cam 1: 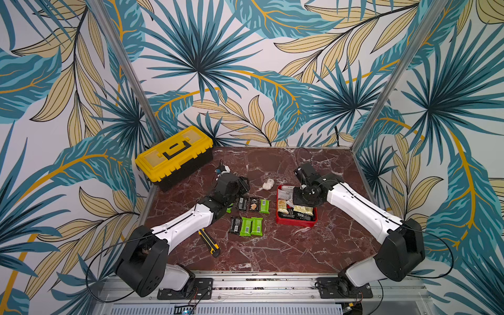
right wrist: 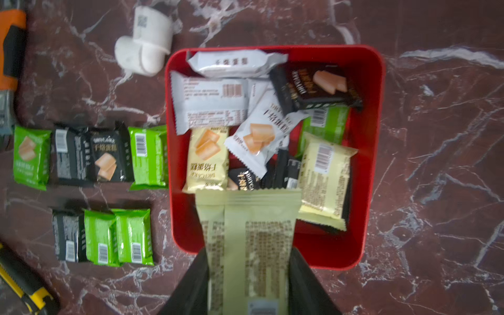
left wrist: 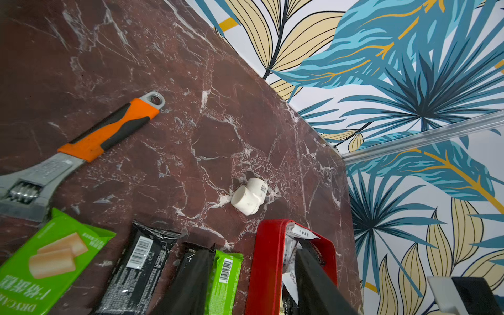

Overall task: Take the cookies out of the storage box
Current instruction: Place the cookie at the center of the board.

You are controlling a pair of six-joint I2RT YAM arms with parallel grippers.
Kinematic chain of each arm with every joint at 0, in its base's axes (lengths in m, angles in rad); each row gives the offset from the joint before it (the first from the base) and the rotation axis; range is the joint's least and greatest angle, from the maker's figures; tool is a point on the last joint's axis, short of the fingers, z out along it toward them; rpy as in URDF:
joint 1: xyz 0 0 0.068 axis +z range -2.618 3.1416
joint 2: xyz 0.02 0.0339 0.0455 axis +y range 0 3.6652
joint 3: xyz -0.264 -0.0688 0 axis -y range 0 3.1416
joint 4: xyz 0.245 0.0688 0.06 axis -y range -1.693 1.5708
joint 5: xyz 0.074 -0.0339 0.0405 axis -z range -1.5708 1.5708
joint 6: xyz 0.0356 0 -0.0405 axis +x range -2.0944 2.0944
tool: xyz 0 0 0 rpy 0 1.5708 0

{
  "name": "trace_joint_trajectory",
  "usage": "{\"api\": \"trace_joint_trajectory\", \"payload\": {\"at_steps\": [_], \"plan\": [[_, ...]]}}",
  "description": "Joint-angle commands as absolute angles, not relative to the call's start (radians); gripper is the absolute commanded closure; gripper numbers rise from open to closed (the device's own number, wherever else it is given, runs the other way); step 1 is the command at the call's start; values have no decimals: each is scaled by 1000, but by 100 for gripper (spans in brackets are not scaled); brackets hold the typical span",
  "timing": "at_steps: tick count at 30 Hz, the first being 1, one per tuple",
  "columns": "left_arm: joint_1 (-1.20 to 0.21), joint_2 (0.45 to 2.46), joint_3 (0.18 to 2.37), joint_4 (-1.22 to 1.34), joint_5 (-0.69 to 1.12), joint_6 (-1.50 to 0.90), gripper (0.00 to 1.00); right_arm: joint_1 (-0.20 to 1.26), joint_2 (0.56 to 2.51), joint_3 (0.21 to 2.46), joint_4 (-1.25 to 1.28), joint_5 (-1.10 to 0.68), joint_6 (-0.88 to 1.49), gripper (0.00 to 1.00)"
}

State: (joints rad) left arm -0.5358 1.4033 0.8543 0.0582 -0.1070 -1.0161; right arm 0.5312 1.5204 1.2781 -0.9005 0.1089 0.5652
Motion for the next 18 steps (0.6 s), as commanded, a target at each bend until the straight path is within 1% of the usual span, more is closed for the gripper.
{"api": "trace_joint_trajectory", "payload": {"at_steps": [1,5,9,18], "plan": [[-535,1355,828,12,-162,-1047,45,619,1528,1296,-945,124,577,58],[-533,1320,783,-7,-210,-1091,44,748,1575,1311,-932,140,618,58],[-530,1289,729,-2,-262,-1150,44,829,1627,1305,-875,142,664,58],[-529,1245,697,-26,-296,-1157,44,870,1800,1325,-738,111,741,58]]}}
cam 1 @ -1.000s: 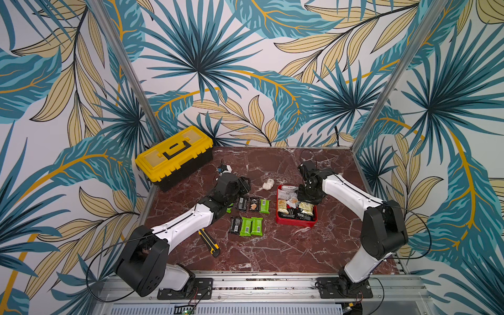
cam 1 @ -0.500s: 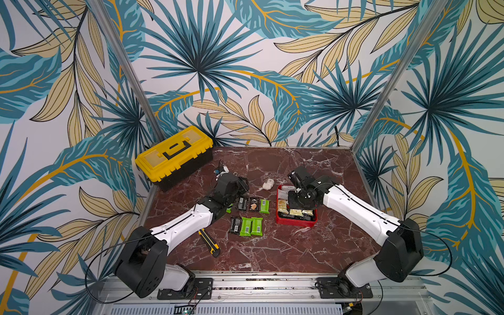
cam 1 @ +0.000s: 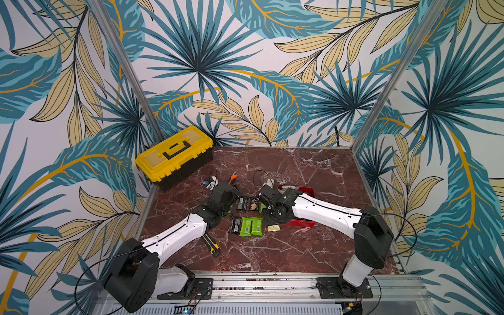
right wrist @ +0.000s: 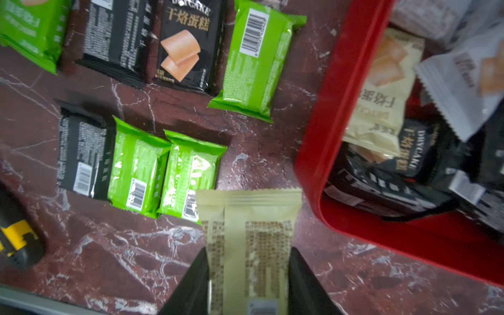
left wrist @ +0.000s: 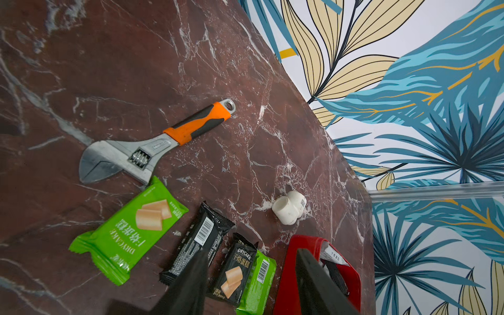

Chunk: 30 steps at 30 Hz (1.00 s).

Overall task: Take the cookies out of the storage box
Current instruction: Place the cookie at the center of the board.

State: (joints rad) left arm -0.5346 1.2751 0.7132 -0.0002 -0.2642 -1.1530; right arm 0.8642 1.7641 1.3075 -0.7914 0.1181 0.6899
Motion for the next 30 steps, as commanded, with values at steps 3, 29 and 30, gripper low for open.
{"api": "trace_joint_trajectory", "payload": {"at_steps": [3,29,30], "plan": [[-528,1238,696,-37,-299,-1149,44,870,1849,1321,-738,117,766,58],[-528,1253,759,-18,-151,-913,43,870,1678,1207,-661,151,798,41],[-529,1267,773,-10,-125,-887,42,870,1651,1204,-672,169,797,41]]}}
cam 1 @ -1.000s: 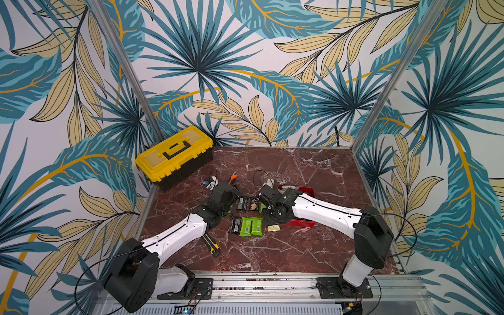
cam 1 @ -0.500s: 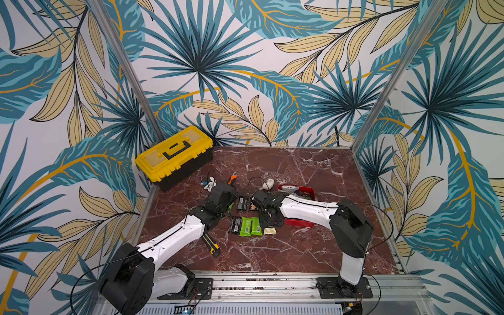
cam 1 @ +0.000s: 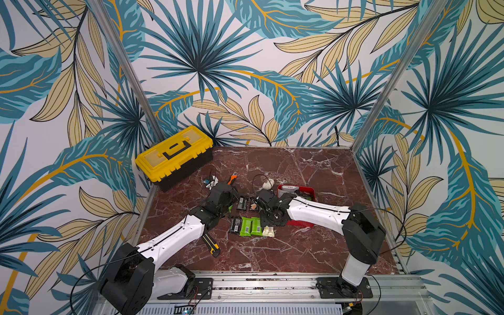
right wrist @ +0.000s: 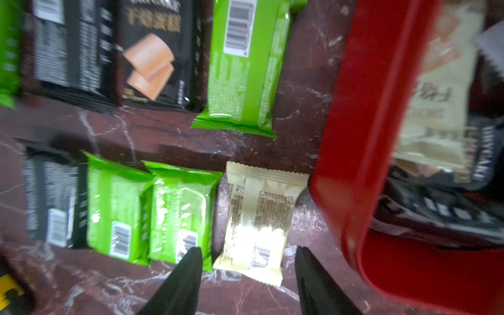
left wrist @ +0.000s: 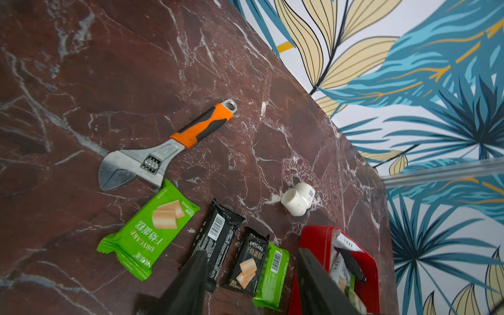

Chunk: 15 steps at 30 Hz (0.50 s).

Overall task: Take the cookies out of the storage box
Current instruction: Place the cookie at the center of the board, then pick up the cookie from the storage box.

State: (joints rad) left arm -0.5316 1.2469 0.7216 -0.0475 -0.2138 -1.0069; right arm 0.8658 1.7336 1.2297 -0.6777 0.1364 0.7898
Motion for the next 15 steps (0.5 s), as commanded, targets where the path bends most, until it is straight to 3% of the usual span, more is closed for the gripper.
{"api": "trace_joint_trajectory", "payload": {"at_steps": [1,6,15], "plan": [[-532,1282,785,9,-92,-864,41,868,1622,1201,-692,195,795,41],[-590,1371,855,124,94,-696,40,811,1511,1184,-793,278,782,41],[-742,1581,1109,-39,191,-436,40,532,1281,1035,-867,261,780,42]]}}
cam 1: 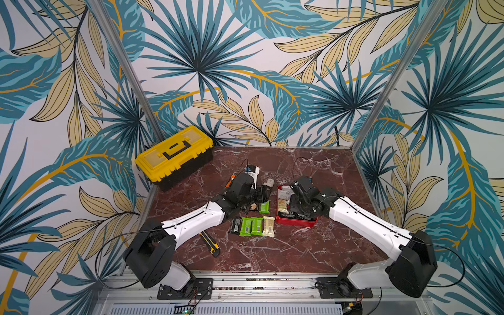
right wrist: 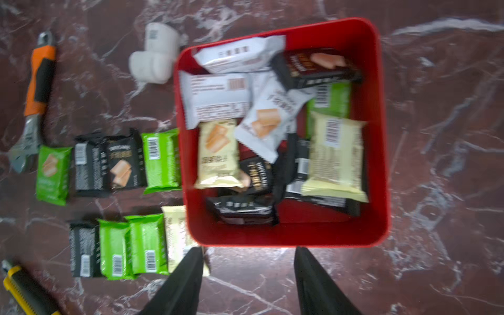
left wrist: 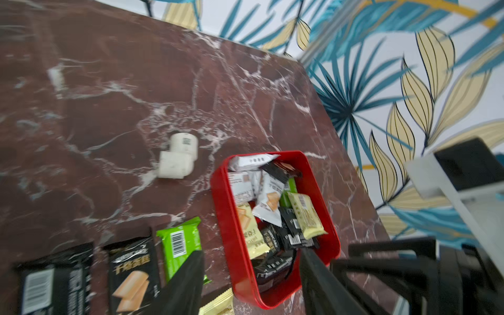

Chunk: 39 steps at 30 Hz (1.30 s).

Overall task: Take the cookies out of the storage box
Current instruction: Pick up the cookie from the storage box.

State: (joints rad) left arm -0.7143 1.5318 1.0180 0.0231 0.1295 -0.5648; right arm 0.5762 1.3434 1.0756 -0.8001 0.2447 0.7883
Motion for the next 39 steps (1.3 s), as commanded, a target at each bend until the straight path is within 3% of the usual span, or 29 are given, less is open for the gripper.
{"api": "trace_joint_trajectory", "payload": {"at_steps": [1,18,26,39], "plan": [[-755,1611,1146,-70,197,-413,39,511,1252,1022,-884,269,777,41],[-862,2073,1734,-556,217,-193,32,446,974,968,-1001,408,800,41],[-873,2269,2008,-754,84,-177,29,446,948,959,-1002,423,795,41],[-893,2381,2112,-713,10,-140,23,446,963,981,-1002,413,777,41]]}}
